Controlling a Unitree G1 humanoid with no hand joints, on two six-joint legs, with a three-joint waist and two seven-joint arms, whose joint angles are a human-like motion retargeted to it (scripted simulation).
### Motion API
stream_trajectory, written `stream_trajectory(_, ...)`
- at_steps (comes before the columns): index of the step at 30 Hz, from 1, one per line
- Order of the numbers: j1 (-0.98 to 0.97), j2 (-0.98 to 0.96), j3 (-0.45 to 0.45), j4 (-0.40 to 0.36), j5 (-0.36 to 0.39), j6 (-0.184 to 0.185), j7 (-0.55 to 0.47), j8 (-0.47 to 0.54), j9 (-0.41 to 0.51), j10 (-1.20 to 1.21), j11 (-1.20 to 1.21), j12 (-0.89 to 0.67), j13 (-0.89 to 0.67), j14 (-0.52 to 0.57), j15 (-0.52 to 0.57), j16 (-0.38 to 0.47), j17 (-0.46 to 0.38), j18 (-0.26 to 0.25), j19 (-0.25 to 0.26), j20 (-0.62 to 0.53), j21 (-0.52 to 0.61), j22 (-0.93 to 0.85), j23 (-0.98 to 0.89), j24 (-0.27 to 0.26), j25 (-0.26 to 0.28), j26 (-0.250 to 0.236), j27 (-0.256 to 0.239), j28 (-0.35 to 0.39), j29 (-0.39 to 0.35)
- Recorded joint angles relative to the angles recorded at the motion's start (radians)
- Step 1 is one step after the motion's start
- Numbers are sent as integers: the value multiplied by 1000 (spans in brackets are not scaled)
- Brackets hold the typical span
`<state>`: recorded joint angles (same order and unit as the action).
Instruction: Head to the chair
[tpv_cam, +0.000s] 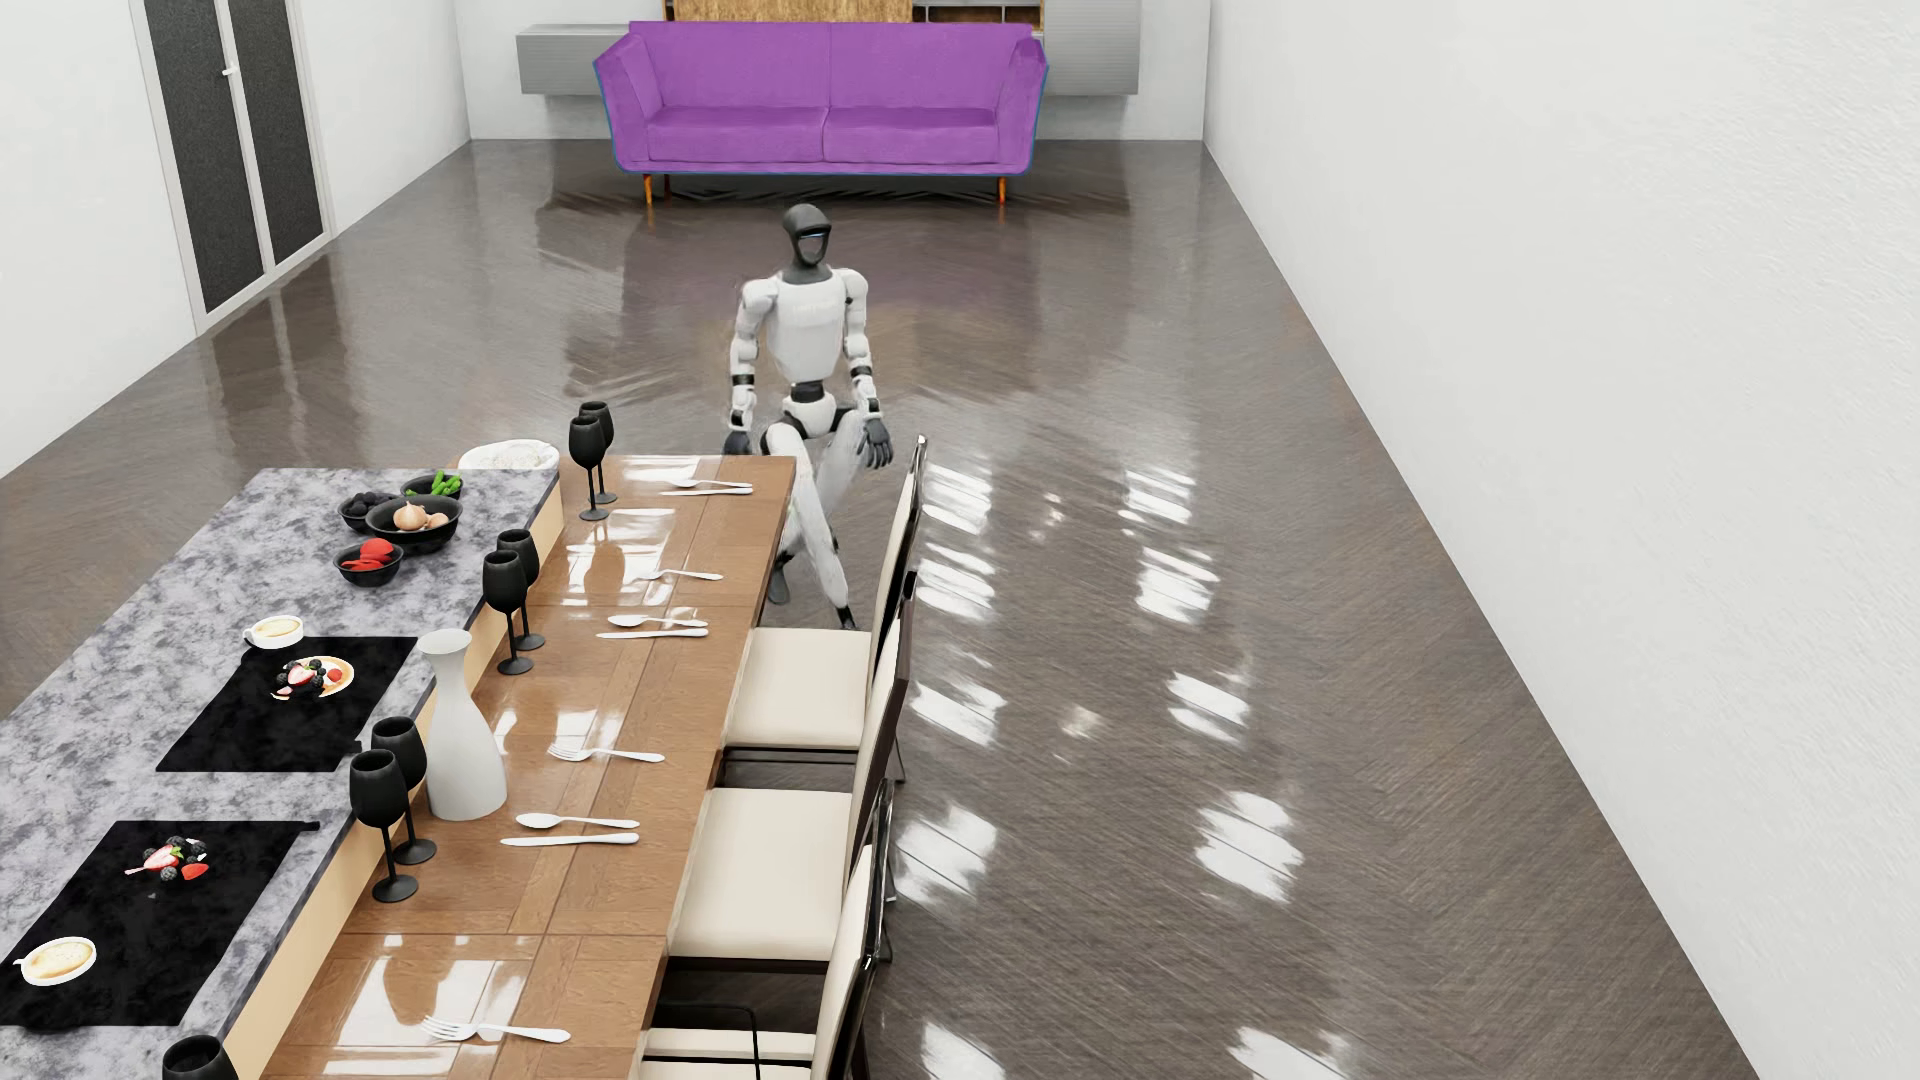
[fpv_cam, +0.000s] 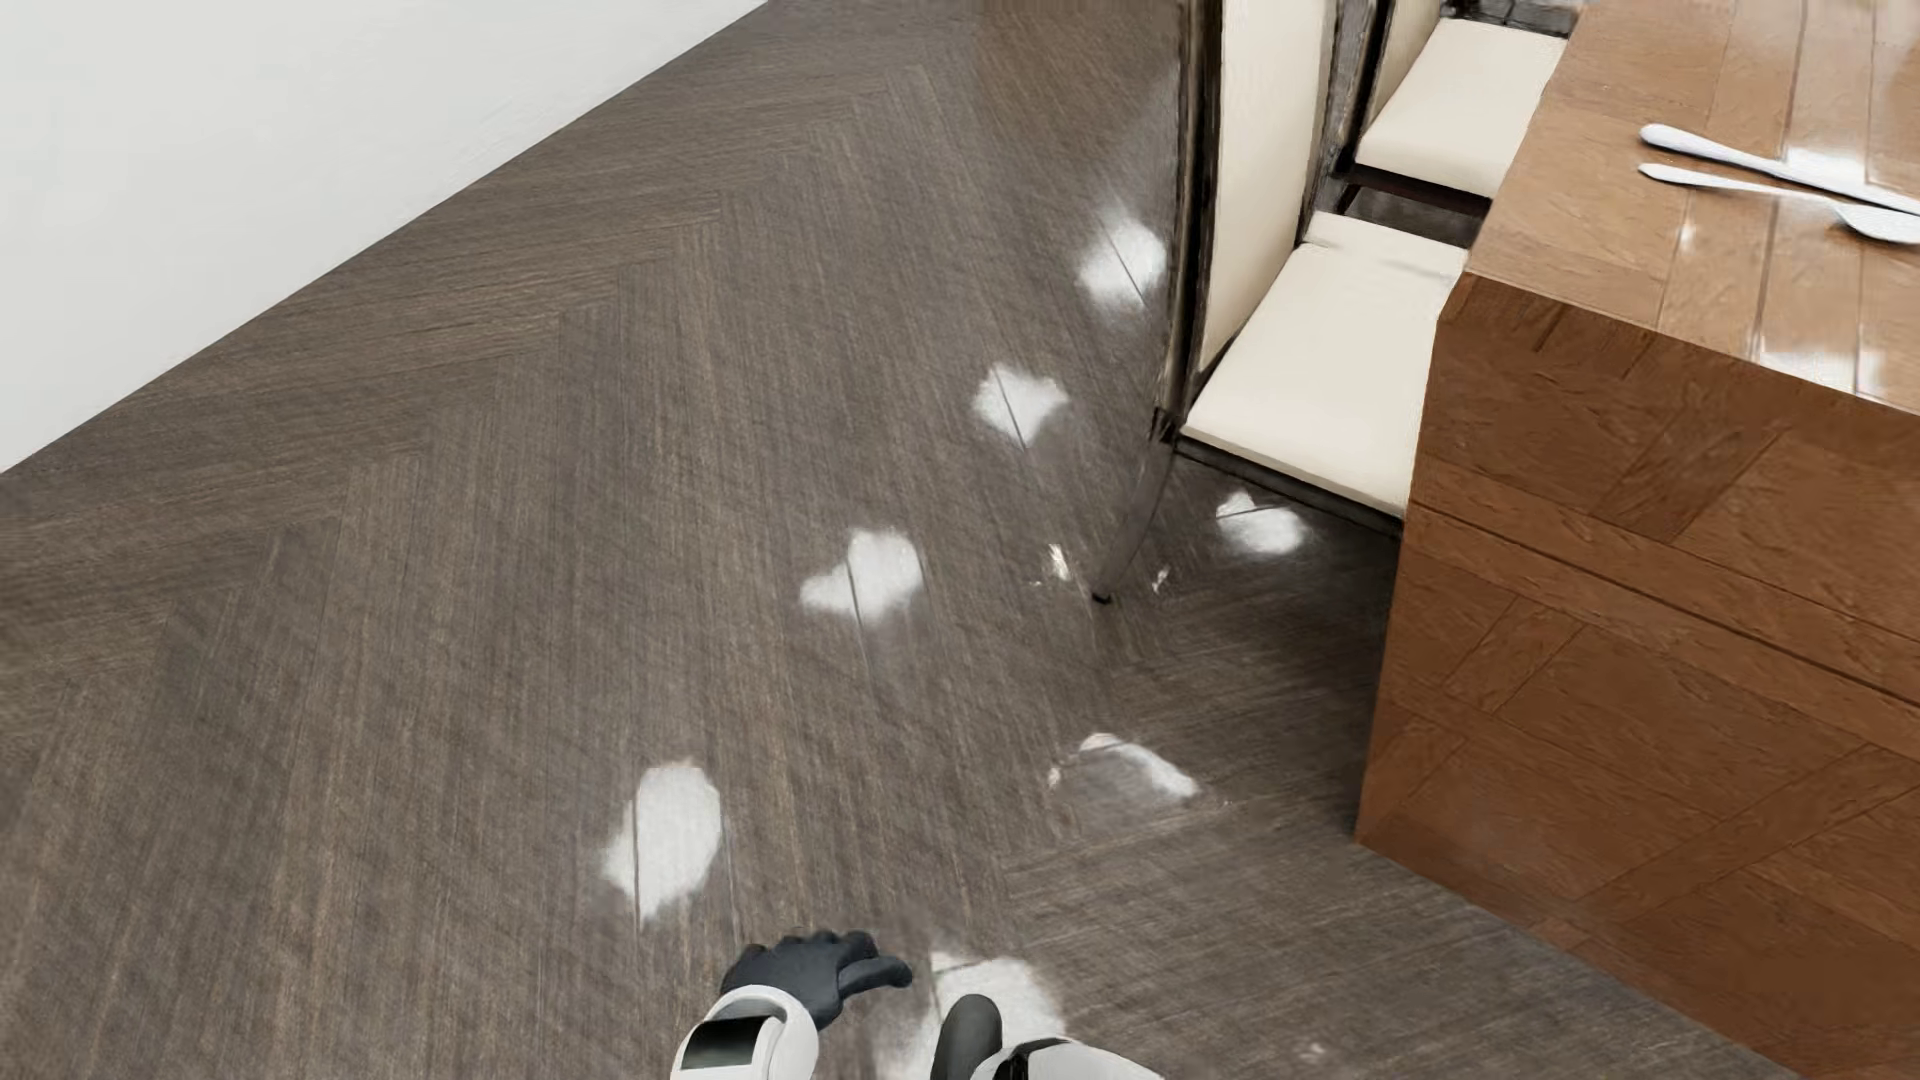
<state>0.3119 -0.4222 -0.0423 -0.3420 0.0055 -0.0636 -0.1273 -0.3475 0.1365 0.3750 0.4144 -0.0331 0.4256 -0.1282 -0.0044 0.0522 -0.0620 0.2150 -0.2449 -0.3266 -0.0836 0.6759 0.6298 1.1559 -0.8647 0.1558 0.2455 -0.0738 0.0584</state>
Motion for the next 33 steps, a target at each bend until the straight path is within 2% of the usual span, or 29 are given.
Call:
stream_trajectory(1,-17,-3,-2,0,-23,20,5,-5,0,95,89,46,-18,72,-59,-10,0,-43,4,39,-30,25,5,-12,7,49,13,28,-15)
stream_trajectory(2,-55,20,-6,1,-44,37,13,-19,0,232,134,86,-36,139,-112,-18,5,-189,18,77,-60,59,11,-34,17,87,23,44,-31)
stream_trajectory(3,-118,61,-12,27,-63,49,61,-39,-2,387,144,114,-56,223,-149,-12,13,-439,35,108,-87,101,18,-54,29,120,22,36,-47)
stream_trajectory(4,-200,106,-17,95,-76,60,144,-61,-3,537,139,133,-82,253,-176,12,19,-468,55,116,-97,144,29,-50,30,138,24,7,-57)
stream_trajectory(6,-357,197,-9,303,-81,80,307,-79,-4,747,113,183,-145,136,-217,73,16,-347,97,119,-66,178,33,-6,1,131,4,-35,-51)
stream_trajectory(8,-487,284,19,477,-62,97,377,-71,-3,789,71,248,-197,96,-246,121,7,-275,135,161,-16,158,6,8,-38,127,-63,-44,-43)
stream_trajectory(10,-590,352,56,583,-41,109,395,-31,-3,675,45,311,-242,57,-277,127,5,-246,175,256,37,111,-67,-41,-47,128,-123,-34,-41)
stream_trajectory(12,-648,393,95,649,-34,114,431,42,-7,429,27,368,-288,76,-301,94,5,-211,207,362,80,60,-149,-94,-22,142,-152,-11,-38)
stream_trajectory(14,-705,422,133,614,-38,113,329,134,-10,172,14,406,-332,99,-315,36,14,-227,242,429,118,27,-201,-126,8,156,-143,9,-32)
stream_trajectory(15,-728,432,146,594,-43,110,260,184,-11,69,11,417,-349,104,-322,13,16,-244,261,429,141,26,-217,-123,11,145,-135,-1,-30)
stream_trajectory(16,-743,442,154,589,-49,107,207,234,-11,-14,14,423,-357,111,-331,6,22,-285,281,407,165,31,-230,-94,14,122,-132,-22,-30)
stream_trajectory(17,-752,451,156,603,-51,104,163,288,-11,-80,19,427,-359,140,-348,6,30,-362,302,389,189,29,-235,-57,17,105,-135,-25,-32)
stream_trajectory(18,-750,459,158,625,-57,99,95,347,-12,-129,27,422,-351,185,-378,15,37,-366,325,370,209,32,-235,-15,25,95,-135,-23,-26)
stream_trajectory(19,-739,459,156,647,-67,95,9,416,-13,-145,50,413,-341,220,-420,21,37,-325,347,372,228,34,-228,5,32,96,-132,-14,-18)
stream_trajectory(20,-717,452,151,664,-76,92,-73,490,-14,-115,92,398,-327,282,-461,33,30,-385,374,382,247,39,-216,2,38,96,-133,-14,-14)
stream_trajectory(21,-713,443,136,663,-92,93,-46,557,-13,-26,131,372,-309,250,-483,50,8,-459,401,386,256,54,-198,6,35,99,-127,-11,-11)
stream_trajectory(22,-721,436,117,664,-110,89,-6,620,-8,82,161,333,-284,168,-471,64,-17,-463,411,384,239,79,-177,18,38,111,-116,-14,-14)
stream_trajectory(23,-736,421,98,650,-137,81,31,669,1,181,217,276,-245,101,-425,73,-29,-463,407,392,169,108,-148,34,56,130,-79,-15,-57)
stream_trajectory(24,-724,406,87,631,-161,71,58,687,7,213,255,211,-198,62,-346,86,-1,-462,372,400,55,124,-99,54,91,156,-11,-21,-142)
stream_trajectory(25,-696,377,84,616,-179,64,93,683,9,200,284,124,-154,48,-248,95,53,-447,318,408,-77,134,-50,72,157,200,62,-28,-240)
stream_trajectory(26,-657,340,86,612,-200,58,136,655,9,159,311,58,-139,50,-165,123,94,-426,271,412,-190,109,23,83,231,194,137,-30,-301)
stream_trajectory(27,-620,302,91,616,-219,54,182,601,7,110,322,5,-127,59,-142,150,106,-407,244,435,-244,59,95,66,275,181,181,0,-306)
stream_trajectory(28,-593,268,94,619,-226,49,225,548,4,66,329,-35,-106,70,-169,175,83,-390,250,458,-198,-2,170,27,239,138,201,37,-216)
stream_trajectory(29,-572,244,96,622,-227,43,261,486,2,33,326,-72,-78,78,-176,201,43,-375,271,480,-91,-61,220,-36,148,92,156,58,-94)
stream_trajectory(30,-561,229,96,622,-235,35,291,405,0,20,308,-105,-45,77,-177,238,-1,-363,297,479,17,-111,240,-90,43,33,70,58,23)
stream_trajectory(31,-554,228,96,620,-231,24,317,331,0,18,263,-137,-12,72,-152,289,-27,-353,312,461,79,-151,230,-113,-35,-16,4,47,103)
stream_trajectory(32,-544,245,98,617,-251,11,344,205,-2,11,197,-171,16,67,-84,342,-27,-343,343,433,88,-184,203,-99,-70,-48,-33,30,140)
stream_trajectory(33,-532,287,102,609,-316,-4,373,6,-4,5,156,-204,41,61,-89,383,-5,-334,320,407,53,-208,172,-70,-61,-63,-40,18,142)
